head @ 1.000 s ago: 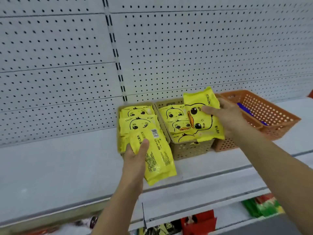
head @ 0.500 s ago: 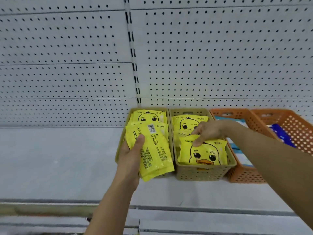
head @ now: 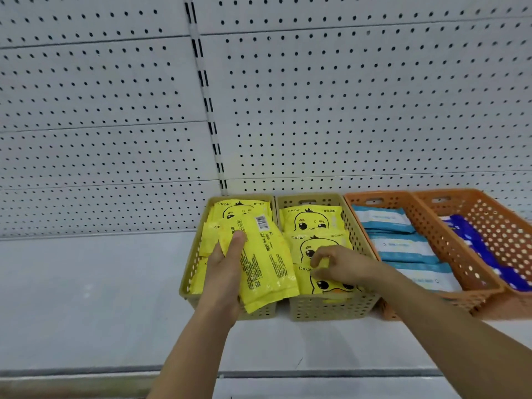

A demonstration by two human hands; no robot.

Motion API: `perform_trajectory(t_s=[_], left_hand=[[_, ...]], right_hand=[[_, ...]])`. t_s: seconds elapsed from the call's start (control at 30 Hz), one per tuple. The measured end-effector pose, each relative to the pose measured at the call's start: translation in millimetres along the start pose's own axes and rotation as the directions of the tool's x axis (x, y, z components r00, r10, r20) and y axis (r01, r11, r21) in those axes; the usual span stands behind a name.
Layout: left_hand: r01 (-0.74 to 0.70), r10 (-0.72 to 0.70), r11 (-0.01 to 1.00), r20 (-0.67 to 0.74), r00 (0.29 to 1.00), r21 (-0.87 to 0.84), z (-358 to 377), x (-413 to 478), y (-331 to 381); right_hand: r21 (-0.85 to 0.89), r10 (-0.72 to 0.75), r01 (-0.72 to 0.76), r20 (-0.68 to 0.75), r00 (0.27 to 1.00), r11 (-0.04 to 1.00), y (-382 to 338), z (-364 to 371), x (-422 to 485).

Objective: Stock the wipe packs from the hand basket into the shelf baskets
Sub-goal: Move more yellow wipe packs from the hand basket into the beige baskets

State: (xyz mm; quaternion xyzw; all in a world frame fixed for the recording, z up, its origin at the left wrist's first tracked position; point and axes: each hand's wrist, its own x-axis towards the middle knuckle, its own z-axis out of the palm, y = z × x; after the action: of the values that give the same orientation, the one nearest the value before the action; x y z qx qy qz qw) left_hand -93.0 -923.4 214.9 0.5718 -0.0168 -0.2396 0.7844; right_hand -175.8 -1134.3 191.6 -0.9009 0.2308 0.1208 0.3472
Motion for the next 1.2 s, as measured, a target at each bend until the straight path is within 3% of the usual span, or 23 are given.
perform_trajectory(t_s=[0.07, 0.13, 0.2, 0.23, 0.33, 0.37, 0.43, 0.47, 0.5, 0.57, 0.67, 0.73, 0.8, 0.93, 1.0, 1.07, 1.1, 1.2], left_hand=[[0.015, -0.015, 1.0, 0.005, 1.0, 0.018, 1.2, 0.2, 0.5], [0.011, -0.012, 0.999, 0.009, 1.0, 0.049, 2.3, 0.8, -0.5], [0.037, -0.037, 0.999, 0.014, 0.999, 0.032, 6.1, 0.7, -1.0], [0.056, -0.056, 0.998, 0.016, 0.998, 0.012, 8.3, 1.3, -1.7], [0.112, -0.112, 0.994, 0.012, 0.994, 0.0, 13.8, 6.4, -3.2], [0.122, -0.123, 0.992, 0.007, 0.992, 0.032, 14.7, 9.2, -3.1], [0.136, -0.137, 0.987, 0.01, 0.991, 0.082, 17.1, 12.3, -1.2], [0.139, -0.142, 0.988, 0.036, 0.989, 0.069, 19.3, 11.8, -0.1], [0.138, -0.14, 0.99, 0.076, 0.987, 0.039, 22.0, 10.9, 0.7], [0.108, -0.109, 0.994, 0.152, 0.982, 0.017, 26.8, 9.1, 1.1], [0.017, -0.039, 0.986, 0.129, 0.991, 0.165, 30.2, 13.6, -3.2], [-0.04, 0.034, 0.96, 0.027, 0.999, 0.277, 28.7, 21.4, -4.6], [-0.09, 0.086, 0.935, 0.025, 0.996, 0.343, 28.5, 28.9, -5.6], [-0.219, 0.21, 0.874, 0.069, 0.975, 0.434, 40.7, 34.3, -11.8], [-0.353, 0.324, 0.679, 0.168, 0.931, 0.643, 43.0, 41.7, -25.4], [-0.414, 0.296, 0.358, 0.318, 0.901, 0.837, 40.1, 48.2, -41.9], [-0.424, 0.259, 0.244, 0.363, 0.895, 0.872, 38.2, 50.9, -48.6], [-0.425, 0.254, 0.092, 0.392, 0.884, 0.9, 38.8, 54.2, -54.6]], right_hand=[[0.021, -0.024, 0.025, -0.05, 0.998, 0.999, -2.5, 2.0, -1.4], [0.039, -0.087, 0.1, -0.247, 0.965, 0.994, -6.8, 0.5, -3.8], [-0.087, -0.244, 0.23, -0.458, 0.855, 0.969, -12.0, 1.7, -9.0], [-0.217, -0.376, 0.308, -0.479, 0.793, 0.926, -15.4, 3.6, -12.4], [-0.586, -0.755, 0.505, -0.325, 0.57, 0.633, -25.3, 11.1, -16.8], [-0.618, -0.808, 0.54, -0.309, 0.502, 0.572, -24.4, 13.3, -14.8], [-0.482, -0.813, 0.66, -0.413, 0.409, 0.577, -22.8, 15.7, -14.6], [-0.329, -0.753, 0.713, -0.506, 0.42, 0.619, -25.2, 15.2, -19.2], [-0.146, -0.65, 0.728, -0.589, 0.48, 0.67, -29.1, 13.9, -24.9], [0.239, -0.388, 0.658, -0.648, 0.656, 0.714, -37.0, 9.2, -33.2], [0.611, -0.088, 0.556, -0.625, 0.776, 0.564, -36.0, 1.2, -30.0], [0.77, 0.002, 0.491, -0.539, 0.842, 0.407, -30.1, -3.7, -26.2], [0.858, 0.038, 0.413, -0.444, 0.895, 0.304, -24.2, -7.6, -22.3], [0.907, 0.152, 0.323, -0.371, 0.916, 0.272, -14.6, -18.1, -10.4], [0.912, 0.242, 0.327, -0.385, 0.891, 0.247, -10.0, -25.4, -0.2], [0.927, 0.312, 0.318, -0.368, 0.876, 0.2, -6.6, -32.3, 14.8], [0.938, 0.338, 0.297, -0.343, 0.877, 0.181, -4.9, -33.9, 25.2], [0.973, 0.379, 0.186, -0.225, 0.897, 0.138, -4.3, -32.1, 59.9]])
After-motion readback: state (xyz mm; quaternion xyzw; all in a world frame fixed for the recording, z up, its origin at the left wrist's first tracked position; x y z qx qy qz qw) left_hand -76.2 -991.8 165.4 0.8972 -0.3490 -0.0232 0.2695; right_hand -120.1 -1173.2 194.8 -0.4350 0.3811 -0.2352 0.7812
